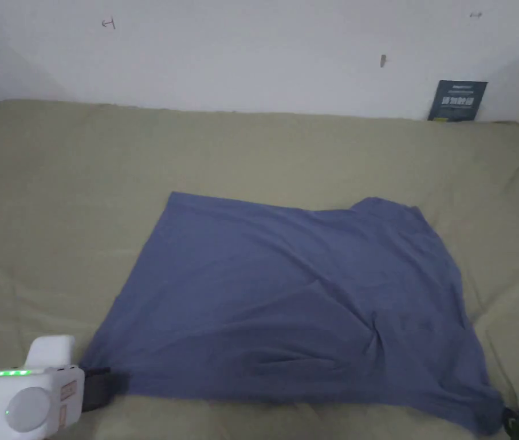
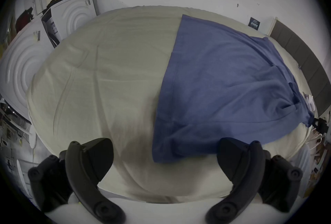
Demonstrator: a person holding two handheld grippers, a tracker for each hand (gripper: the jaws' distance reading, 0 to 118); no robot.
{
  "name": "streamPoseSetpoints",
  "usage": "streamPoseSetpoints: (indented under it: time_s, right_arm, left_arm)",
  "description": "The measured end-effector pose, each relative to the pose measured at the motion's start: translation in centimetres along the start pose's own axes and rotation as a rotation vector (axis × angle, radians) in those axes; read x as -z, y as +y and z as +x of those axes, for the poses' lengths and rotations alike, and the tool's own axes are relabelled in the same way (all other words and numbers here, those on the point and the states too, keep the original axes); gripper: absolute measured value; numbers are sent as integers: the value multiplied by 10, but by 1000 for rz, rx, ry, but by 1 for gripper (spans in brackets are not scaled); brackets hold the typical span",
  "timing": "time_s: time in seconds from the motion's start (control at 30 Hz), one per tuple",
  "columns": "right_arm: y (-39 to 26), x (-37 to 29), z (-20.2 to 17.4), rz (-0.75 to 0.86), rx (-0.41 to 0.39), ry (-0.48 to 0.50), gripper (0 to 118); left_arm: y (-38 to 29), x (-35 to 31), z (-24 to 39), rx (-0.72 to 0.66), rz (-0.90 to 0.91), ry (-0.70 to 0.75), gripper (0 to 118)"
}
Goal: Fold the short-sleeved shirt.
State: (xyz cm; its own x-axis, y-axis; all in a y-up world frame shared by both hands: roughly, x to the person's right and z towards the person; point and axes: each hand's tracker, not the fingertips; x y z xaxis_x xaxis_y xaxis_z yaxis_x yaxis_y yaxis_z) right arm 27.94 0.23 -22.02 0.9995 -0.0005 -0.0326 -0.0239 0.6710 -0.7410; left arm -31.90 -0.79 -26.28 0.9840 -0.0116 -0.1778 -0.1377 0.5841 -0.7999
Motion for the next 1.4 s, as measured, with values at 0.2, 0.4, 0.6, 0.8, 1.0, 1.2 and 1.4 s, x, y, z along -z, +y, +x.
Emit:
streamPoseSetpoints:
  time_s: [0.2, 0.4, 0.6, 0.8, 1.0, 1.2, 1.4]
  right_arm:
    - [8, -1, 5, 1, 1, 28, 5]
    - [15, 1, -10, -56, -121, 98, 118]
    - [18, 39, -5, -95, -31, 131, 64]
    - [12, 19, -5, -64, -47, 131, 6]
    - [35, 2, -10, -34, -51, 143, 6]
    - [78, 4, -12, 0, -59, 149, 6]
    - [134, 27, -5, 5, -29, 145, 6]
  left_arm:
    - [-2, 2, -7, 8, -20, -28, 8]
    - [3, 8, -11, -19, -33, -41, 8]
    - [-2, -11, 0, -30, -37, -47, 8]
    - [2, -13, 1, -27, -50, -51, 8]
    - [26, -22, -11, -45, -9, -78, 8]
    - [73, -28, -11, -84, 47, -119, 8]
    - [130, -2, -5, -67, 84, -101, 8]
